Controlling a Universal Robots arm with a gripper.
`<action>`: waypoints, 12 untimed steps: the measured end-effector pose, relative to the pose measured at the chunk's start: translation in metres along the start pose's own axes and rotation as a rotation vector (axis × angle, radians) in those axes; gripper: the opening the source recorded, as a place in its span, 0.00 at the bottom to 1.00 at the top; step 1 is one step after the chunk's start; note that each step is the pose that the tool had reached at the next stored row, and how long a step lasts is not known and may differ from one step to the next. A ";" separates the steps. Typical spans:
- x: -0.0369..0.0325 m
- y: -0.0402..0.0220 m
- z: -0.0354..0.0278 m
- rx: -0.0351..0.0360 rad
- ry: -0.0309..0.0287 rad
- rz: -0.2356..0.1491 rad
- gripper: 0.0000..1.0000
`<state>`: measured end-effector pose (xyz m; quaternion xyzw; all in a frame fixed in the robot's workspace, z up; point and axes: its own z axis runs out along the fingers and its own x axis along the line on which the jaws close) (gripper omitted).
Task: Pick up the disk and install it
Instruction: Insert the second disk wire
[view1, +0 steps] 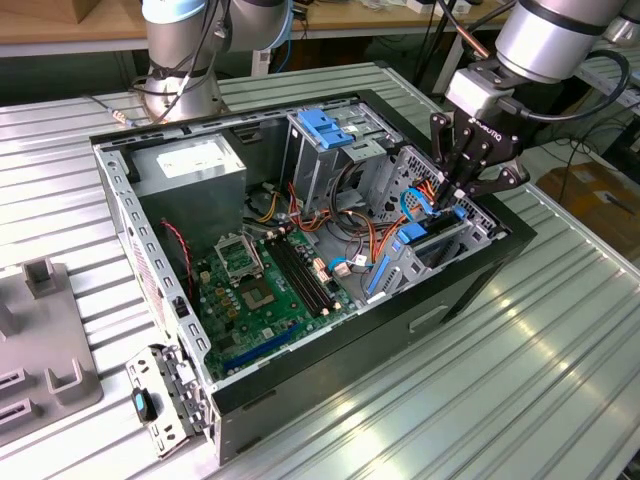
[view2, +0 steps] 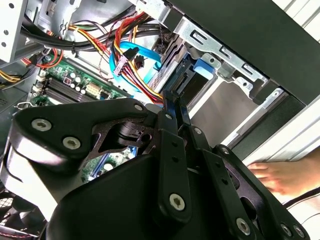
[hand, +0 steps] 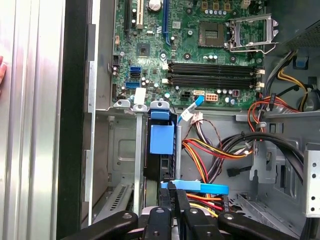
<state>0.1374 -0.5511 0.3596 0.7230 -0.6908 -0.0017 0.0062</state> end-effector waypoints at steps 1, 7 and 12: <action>0.0000 0.0000 0.0000 -0.0006 -0.0001 0.000 0.16; 0.0000 0.0000 0.0000 -0.0039 -0.0002 0.000 0.16; 0.0000 0.0000 0.0000 -0.0062 -0.0002 0.000 0.16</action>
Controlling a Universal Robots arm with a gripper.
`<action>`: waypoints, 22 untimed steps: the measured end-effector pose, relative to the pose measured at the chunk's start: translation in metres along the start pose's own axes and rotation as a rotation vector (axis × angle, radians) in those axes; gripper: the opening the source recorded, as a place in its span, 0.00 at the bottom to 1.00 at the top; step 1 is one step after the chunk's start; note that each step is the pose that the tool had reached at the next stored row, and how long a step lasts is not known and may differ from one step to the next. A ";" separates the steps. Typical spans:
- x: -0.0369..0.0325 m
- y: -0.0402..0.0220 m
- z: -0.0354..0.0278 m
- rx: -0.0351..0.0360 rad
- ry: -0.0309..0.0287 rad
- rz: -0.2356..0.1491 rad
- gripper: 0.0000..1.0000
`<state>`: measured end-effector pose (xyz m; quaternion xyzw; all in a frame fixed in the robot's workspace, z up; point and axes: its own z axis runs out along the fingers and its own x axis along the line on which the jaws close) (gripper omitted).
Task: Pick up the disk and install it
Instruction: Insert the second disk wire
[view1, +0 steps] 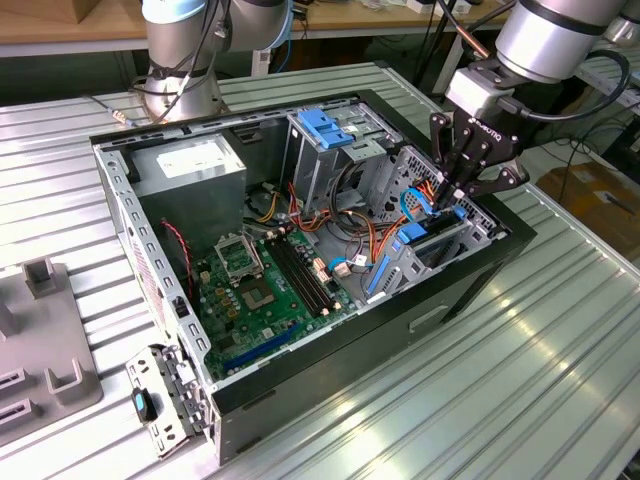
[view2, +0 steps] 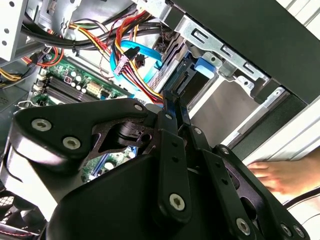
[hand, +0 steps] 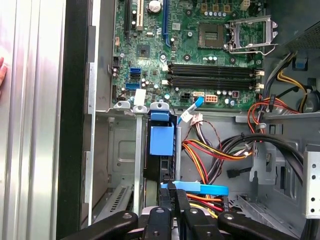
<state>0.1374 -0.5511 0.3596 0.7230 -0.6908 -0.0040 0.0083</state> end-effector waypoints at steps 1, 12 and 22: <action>0.0000 0.0000 0.0000 -0.0008 -0.0001 0.000 0.16; 0.0000 0.0000 0.0000 -0.0084 -0.0004 0.000 0.16; 0.0000 0.0000 0.0000 -0.0139 -0.0007 0.000 0.16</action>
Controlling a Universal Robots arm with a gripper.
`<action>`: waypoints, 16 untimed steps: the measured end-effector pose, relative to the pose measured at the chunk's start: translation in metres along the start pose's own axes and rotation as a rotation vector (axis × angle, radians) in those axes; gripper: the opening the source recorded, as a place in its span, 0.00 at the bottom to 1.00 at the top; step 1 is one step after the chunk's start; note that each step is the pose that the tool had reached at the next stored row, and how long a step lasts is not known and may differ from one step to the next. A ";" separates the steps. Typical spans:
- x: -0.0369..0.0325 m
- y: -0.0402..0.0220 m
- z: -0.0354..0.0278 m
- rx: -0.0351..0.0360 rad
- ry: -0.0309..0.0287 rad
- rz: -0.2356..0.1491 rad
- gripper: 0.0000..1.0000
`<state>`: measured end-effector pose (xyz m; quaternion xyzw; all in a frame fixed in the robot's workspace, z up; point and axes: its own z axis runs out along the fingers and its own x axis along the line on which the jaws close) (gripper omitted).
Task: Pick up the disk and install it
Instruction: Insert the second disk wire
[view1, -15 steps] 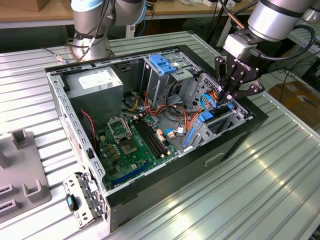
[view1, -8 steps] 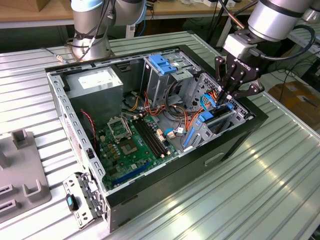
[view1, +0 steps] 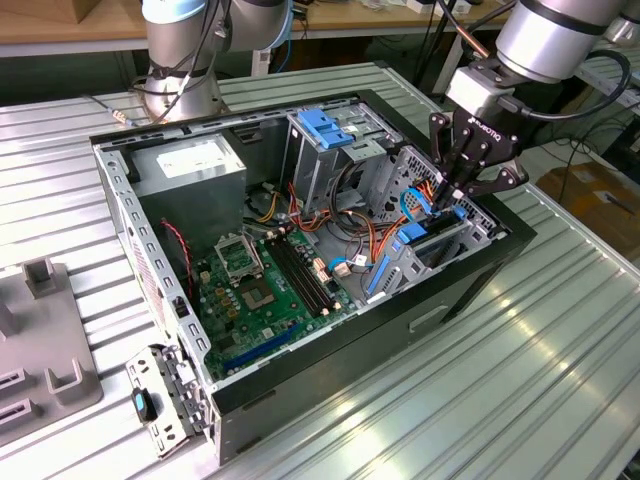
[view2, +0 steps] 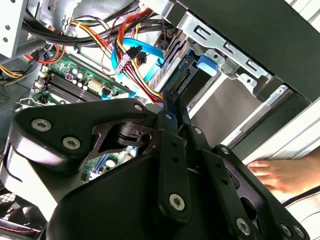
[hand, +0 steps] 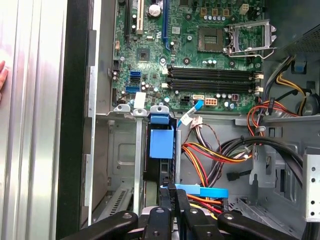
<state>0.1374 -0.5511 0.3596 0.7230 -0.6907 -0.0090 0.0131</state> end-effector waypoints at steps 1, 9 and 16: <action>0.0000 0.0000 0.0000 -0.0004 0.0000 0.000 0.16; 0.0000 0.0000 0.0000 -0.0040 -0.0002 0.000 0.16; 0.0000 0.0000 0.0000 -0.0080 -0.0004 0.000 0.16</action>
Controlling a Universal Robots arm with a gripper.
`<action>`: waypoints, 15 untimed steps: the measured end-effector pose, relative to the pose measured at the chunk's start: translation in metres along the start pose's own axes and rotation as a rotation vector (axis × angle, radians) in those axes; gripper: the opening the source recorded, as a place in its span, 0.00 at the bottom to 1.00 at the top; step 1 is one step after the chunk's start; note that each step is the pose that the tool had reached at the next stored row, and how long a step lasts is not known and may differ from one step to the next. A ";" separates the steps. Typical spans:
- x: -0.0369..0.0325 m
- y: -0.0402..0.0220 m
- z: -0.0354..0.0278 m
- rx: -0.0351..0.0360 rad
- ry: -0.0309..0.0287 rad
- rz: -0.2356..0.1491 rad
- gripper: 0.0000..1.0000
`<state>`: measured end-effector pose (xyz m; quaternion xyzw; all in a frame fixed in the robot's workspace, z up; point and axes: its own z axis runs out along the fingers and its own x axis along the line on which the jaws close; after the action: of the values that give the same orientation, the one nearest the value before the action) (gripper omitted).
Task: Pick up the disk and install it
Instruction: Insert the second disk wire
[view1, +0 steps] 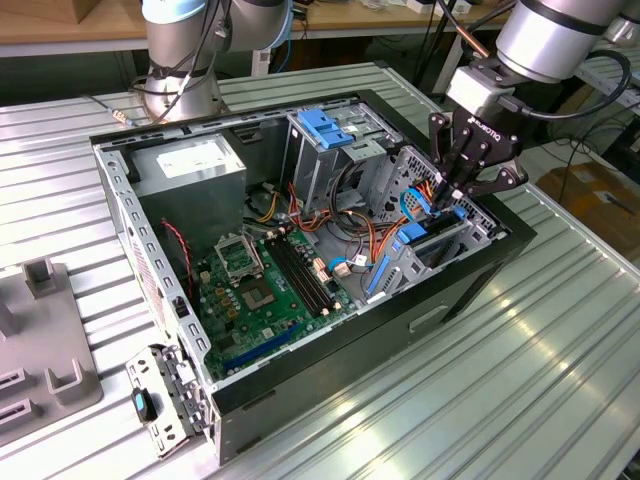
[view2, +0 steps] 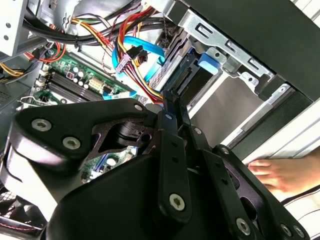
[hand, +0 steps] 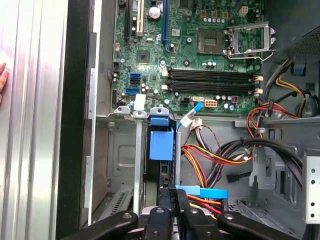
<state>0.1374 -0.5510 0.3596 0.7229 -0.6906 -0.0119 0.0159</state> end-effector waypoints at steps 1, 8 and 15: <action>0.0000 0.0000 0.0000 -0.0006 0.0000 0.000 0.16; 0.0000 0.0000 0.0000 -0.0044 -0.0002 0.000 0.16; 0.0000 0.0000 0.0000 -0.0078 -0.0003 0.000 0.16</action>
<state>0.1374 -0.5511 0.3596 0.7229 -0.6906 -0.0147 0.0186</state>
